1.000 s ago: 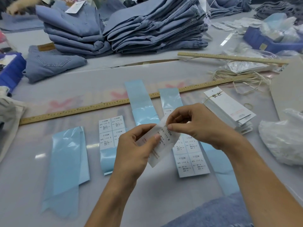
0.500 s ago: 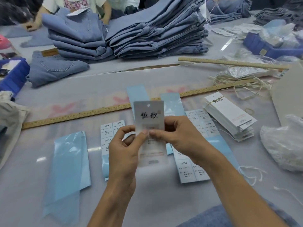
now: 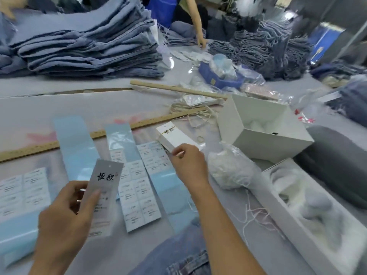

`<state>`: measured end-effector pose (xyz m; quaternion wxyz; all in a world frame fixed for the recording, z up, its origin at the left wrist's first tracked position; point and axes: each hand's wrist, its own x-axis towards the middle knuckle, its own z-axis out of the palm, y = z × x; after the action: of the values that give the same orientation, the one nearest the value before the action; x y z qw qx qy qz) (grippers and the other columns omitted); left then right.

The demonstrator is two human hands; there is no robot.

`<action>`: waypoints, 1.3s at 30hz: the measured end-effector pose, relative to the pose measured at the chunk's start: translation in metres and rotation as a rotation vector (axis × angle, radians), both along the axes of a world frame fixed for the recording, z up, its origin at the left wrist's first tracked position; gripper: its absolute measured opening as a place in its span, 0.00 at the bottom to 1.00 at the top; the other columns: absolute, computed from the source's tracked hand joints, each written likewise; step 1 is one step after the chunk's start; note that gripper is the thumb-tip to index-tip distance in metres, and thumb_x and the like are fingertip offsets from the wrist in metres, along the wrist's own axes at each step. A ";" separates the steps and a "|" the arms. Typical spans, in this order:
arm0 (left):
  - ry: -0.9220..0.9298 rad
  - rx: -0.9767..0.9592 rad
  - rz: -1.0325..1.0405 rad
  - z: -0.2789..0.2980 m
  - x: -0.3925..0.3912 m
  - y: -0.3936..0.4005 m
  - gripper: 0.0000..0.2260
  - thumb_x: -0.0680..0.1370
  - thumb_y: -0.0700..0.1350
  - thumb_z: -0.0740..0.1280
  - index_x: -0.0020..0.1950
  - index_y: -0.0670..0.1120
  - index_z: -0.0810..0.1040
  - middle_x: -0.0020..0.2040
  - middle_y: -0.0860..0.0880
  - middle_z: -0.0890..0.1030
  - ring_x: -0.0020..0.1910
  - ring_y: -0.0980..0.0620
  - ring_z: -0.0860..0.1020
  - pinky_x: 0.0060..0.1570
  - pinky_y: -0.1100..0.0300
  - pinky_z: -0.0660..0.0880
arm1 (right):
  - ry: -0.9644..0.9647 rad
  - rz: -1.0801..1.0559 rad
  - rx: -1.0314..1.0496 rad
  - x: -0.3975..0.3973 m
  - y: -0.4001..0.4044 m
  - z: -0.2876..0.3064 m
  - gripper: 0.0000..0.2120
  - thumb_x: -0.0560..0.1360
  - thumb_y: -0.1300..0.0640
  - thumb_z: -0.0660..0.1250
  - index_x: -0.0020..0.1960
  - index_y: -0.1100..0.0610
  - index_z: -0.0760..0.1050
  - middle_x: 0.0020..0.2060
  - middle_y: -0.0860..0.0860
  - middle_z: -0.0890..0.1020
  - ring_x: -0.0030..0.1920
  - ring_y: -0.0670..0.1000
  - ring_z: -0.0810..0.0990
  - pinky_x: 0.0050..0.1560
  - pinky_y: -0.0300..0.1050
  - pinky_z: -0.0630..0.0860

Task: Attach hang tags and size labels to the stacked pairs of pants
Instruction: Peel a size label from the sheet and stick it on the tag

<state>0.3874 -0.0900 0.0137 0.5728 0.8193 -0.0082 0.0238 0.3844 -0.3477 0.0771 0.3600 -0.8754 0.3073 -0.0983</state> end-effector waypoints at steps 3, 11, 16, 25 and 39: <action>0.023 0.093 -0.111 0.001 -0.002 -0.006 0.08 0.74 0.60 0.72 0.50 0.66 0.77 0.41 0.68 0.82 0.34 0.62 0.81 0.29 0.69 0.73 | 0.300 -0.124 -0.271 -0.046 -0.040 -0.023 0.12 0.78 0.59 0.60 0.56 0.50 0.80 0.55 0.52 0.83 0.56 0.58 0.81 0.52 0.47 0.76; 0.082 0.061 -0.148 -0.014 0.006 0.002 0.28 0.68 0.77 0.62 0.59 0.61 0.78 0.39 0.62 0.84 0.31 0.60 0.82 0.23 0.63 0.75 | 0.381 -0.251 -0.211 -0.103 -0.070 -0.051 0.19 0.79 0.64 0.57 0.62 0.47 0.77 0.62 0.50 0.80 0.61 0.56 0.79 0.55 0.47 0.76; 0.119 0.030 -0.148 -0.004 0.002 0.004 0.27 0.65 0.74 0.66 0.58 0.61 0.79 0.38 0.58 0.85 0.32 0.57 0.83 0.29 0.63 0.76 | 0.364 -0.201 -0.144 -0.096 -0.065 -0.049 0.08 0.77 0.58 0.64 0.50 0.48 0.80 0.53 0.50 0.84 0.55 0.54 0.81 0.53 0.46 0.78; 0.175 -0.097 -0.198 0.010 0.000 -0.012 0.07 0.74 0.51 0.74 0.43 0.64 0.79 0.37 0.58 0.86 0.34 0.58 0.84 0.35 0.53 0.77 | 0.170 -0.094 -0.222 -0.080 -0.058 -0.045 0.05 0.77 0.58 0.66 0.45 0.50 0.77 0.41 0.47 0.83 0.44 0.51 0.81 0.46 0.46 0.77; 0.206 -0.115 -0.228 0.003 -0.004 -0.023 0.12 0.79 0.48 0.71 0.56 0.62 0.74 0.39 0.57 0.87 0.37 0.58 0.85 0.39 0.53 0.78 | -0.323 0.062 0.117 -0.065 -0.019 -0.017 0.09 0.77 0.65 0.71 0.49 0.51 0.83 0.41 0.38 0.85 0.44 0.41 0.83 0.45 0.32 0.77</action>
<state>0.3834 -0.1127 0.0164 0.6155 0.7770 -0.0411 -0.1250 0.3191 -0.3669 0.0606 0.4576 -0.8349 0.2236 -0.2085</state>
